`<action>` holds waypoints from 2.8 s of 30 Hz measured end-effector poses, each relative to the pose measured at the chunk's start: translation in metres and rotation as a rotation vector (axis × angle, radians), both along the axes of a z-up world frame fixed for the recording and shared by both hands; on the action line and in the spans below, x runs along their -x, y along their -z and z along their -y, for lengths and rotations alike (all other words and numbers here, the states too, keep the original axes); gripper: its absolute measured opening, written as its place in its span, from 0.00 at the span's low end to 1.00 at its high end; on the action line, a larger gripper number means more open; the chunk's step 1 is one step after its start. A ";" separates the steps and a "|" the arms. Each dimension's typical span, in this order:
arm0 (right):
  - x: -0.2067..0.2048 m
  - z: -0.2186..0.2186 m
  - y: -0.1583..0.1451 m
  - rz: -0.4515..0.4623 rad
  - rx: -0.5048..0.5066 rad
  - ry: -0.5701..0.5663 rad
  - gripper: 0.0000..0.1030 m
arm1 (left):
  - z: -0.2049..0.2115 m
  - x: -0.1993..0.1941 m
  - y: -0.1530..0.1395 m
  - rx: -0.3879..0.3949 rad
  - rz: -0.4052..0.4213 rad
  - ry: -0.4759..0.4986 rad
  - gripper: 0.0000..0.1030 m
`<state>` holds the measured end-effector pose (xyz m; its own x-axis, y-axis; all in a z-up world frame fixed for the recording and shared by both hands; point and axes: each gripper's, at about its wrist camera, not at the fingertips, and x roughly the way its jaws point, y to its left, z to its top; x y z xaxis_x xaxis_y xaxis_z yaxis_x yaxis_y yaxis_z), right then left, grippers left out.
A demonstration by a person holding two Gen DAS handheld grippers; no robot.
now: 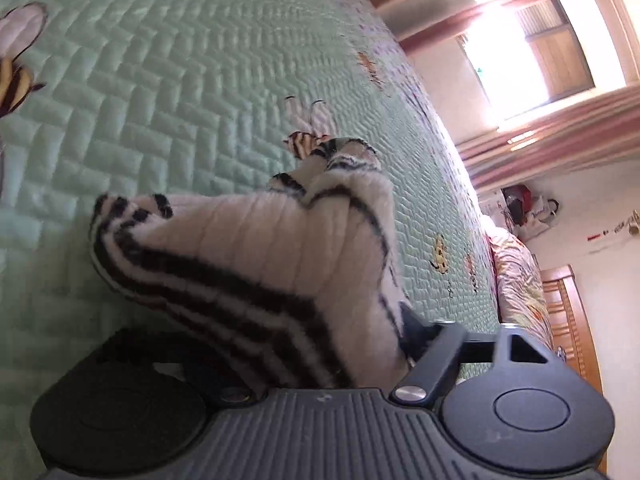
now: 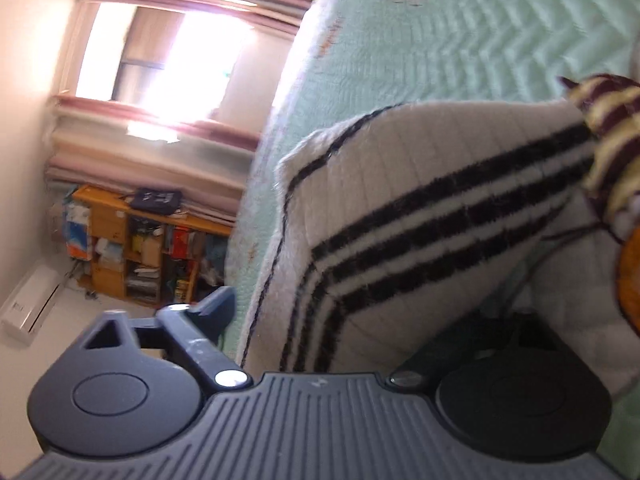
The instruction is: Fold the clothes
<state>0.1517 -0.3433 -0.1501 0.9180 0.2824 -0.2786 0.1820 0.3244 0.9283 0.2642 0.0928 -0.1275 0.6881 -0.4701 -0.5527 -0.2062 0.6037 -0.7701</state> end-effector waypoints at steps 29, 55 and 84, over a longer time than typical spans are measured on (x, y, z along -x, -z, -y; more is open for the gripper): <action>-0.011 0.038 0.017 0.120 0.047 -0.083 0.66 | -0.009 -0.037 0.001 0.029 0.123 0.035 0.81; -0.183 0.073 -0.061 0.006 0.546 -0.279 0.82 | -0.002 0.058 0.012 -0.432 0.401 0.221 0.99; 0.031 -0.056 -0.100 0.364 1.172 -0.717 0.13 | -0.014 0.067 0.002 -0.351 0.369 0.188 0.99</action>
